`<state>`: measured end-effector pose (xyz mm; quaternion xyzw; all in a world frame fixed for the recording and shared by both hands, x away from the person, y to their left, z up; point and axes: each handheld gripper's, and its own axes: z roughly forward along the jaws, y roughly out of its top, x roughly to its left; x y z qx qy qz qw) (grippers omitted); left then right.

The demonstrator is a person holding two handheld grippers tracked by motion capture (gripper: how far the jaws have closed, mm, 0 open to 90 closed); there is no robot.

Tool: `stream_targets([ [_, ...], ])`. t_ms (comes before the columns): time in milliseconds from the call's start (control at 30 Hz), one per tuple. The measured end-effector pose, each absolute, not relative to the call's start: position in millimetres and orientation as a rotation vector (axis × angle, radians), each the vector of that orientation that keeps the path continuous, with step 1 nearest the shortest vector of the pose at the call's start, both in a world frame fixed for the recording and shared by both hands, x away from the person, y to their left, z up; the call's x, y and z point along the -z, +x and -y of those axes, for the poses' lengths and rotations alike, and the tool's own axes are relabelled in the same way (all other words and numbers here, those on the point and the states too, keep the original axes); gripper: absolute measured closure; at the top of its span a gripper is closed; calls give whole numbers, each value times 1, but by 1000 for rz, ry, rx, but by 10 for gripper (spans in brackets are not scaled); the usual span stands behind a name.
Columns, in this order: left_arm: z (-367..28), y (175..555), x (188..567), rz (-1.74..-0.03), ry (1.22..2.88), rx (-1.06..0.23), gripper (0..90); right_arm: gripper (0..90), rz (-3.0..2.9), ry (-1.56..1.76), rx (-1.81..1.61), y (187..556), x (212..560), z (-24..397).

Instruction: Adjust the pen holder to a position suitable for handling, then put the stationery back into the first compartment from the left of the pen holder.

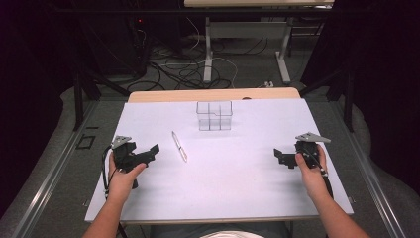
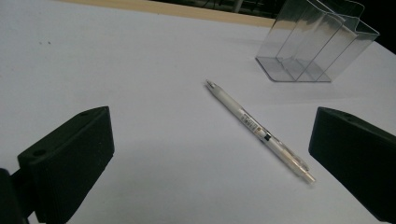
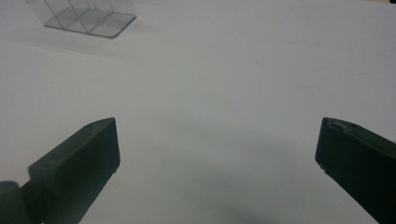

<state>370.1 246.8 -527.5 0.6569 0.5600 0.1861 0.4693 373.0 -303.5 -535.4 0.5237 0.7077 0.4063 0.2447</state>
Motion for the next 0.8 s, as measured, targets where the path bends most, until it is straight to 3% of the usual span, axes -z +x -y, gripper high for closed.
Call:
stream_targets([
  [600, -237, 377, 523, -1399, 1540, -336, 46, 0, -1971, 1437, -1015, 379, 543, 307],
  [800, -229, 384, 517, -1414, 1531, -335, 162, 0, -1986, 1429, -1025, 378, 544, 304],
])
